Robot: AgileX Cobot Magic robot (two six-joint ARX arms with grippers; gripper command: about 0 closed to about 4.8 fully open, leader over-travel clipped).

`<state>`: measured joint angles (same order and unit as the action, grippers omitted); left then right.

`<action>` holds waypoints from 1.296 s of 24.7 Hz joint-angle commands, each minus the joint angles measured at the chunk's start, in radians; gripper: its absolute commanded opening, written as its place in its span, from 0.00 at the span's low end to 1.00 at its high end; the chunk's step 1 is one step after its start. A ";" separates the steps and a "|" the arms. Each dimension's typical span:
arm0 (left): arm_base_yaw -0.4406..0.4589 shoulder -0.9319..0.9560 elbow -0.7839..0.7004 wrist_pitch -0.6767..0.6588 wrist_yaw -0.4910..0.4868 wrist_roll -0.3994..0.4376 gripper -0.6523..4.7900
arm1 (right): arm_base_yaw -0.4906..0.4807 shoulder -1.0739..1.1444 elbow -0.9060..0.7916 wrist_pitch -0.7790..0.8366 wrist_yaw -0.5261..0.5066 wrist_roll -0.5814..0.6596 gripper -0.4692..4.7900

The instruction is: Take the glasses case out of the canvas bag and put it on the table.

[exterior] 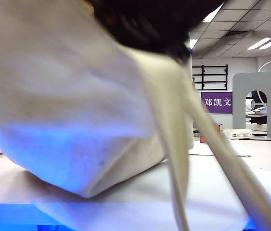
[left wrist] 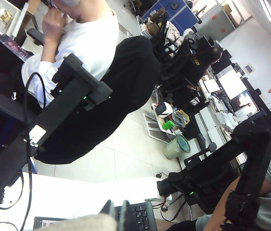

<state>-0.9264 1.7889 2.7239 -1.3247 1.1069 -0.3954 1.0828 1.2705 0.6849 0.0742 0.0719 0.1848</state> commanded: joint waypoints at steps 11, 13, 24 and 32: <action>-0.100 -0.020 0.006 0.005 -0.010 0.002 0.17 | -0.150 0.293 0.137 -0.079 0.050 0.042 0.14; -0.100 -0.032 0.006 -0.004 -0.011 0.002 0.17 | -0.243 0.282 0.136 -0.150 0.055 0.015 0.16; -0.098 -0.051 0.006 -0.032 -0.041 0.002 0.17 | -0.369 0.084 0.134 -0.247 0.264 -0.328 0.33; -0.101 -0.051 0.006 -0.074 -0.045 0.021 0.17 | -0.592 0.186 0.124 -0.179 0.134 -0.447 0.97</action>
<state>-1.0142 1.7687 2.7125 -1.4319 0.9585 -0.3851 0.5087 1.4445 0.8124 -0.1177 0.2218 -0.2588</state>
